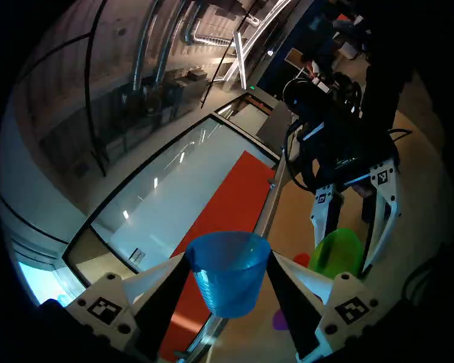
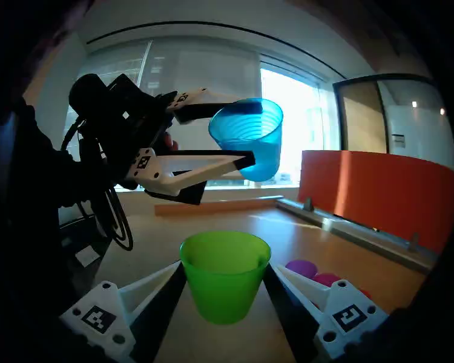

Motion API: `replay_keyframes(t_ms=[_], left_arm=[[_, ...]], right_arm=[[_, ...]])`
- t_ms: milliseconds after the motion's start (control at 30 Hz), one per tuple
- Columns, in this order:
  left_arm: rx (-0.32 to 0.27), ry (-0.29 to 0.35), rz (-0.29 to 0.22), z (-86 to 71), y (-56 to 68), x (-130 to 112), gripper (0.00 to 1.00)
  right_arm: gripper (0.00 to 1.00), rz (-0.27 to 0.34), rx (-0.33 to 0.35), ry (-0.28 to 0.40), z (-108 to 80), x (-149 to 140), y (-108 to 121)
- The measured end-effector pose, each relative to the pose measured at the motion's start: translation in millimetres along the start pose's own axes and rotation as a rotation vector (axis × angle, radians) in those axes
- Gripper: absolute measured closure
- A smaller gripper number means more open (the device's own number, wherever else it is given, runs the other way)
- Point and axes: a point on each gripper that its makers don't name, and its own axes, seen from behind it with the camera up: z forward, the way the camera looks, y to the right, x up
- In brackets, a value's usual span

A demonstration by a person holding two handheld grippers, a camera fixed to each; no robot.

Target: Pour water

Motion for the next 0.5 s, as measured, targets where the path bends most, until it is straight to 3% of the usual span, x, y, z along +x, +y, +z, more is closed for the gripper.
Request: replay_keyframes(t_ms=[500], left_arm=[[-0.001, -0.003, 0.041, -1.1, 2.5, 1.0, 0.14]], right_arm=[[0.12, -0.003, 0.004, 0.004, 0.2, 2.2, -2.3]])
